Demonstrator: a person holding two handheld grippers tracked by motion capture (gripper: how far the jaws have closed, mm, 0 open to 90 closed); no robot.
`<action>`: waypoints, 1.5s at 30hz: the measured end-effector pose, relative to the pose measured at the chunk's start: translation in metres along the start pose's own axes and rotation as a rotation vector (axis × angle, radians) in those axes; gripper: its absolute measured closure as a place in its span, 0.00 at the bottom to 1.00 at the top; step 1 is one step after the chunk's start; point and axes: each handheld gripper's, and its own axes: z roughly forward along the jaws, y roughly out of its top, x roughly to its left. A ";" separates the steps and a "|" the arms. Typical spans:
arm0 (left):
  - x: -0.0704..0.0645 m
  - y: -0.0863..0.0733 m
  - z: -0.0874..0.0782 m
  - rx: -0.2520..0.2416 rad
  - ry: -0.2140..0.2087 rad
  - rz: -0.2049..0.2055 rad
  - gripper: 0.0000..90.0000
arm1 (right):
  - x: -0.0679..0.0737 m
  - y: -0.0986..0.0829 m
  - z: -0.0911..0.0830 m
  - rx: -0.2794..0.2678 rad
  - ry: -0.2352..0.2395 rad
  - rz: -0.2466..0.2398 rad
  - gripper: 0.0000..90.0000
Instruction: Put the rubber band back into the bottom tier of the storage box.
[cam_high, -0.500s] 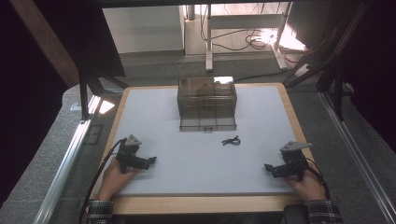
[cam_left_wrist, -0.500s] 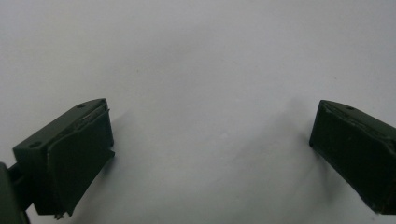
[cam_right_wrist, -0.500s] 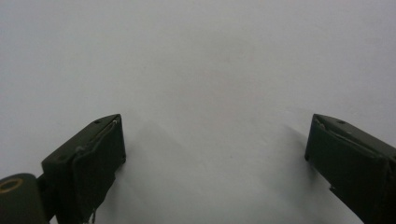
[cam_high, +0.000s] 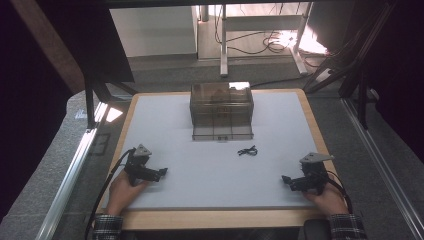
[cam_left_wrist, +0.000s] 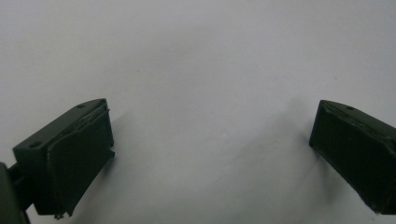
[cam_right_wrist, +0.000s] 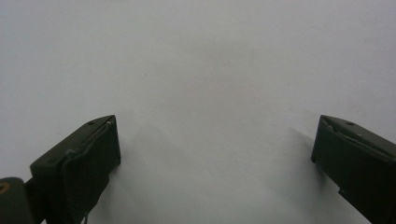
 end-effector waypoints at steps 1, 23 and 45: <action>0.000 0.000 0.000 0.000 0.000 0.000 0.00 | 0.000 0.000 0.000 0.004 0.000 -0.001 0.01; 0.000 0.000 0.000 -0.001 0.000 -0.001 0.00 | 0.000 0.008 -0.002 0.069 0.012 -0.003 0.01; 0.000 0.000 0.000 0.000 0.000 0.001 0.00 | -0.003 0.020 -0.006 0.108 0.074 0.038 0.12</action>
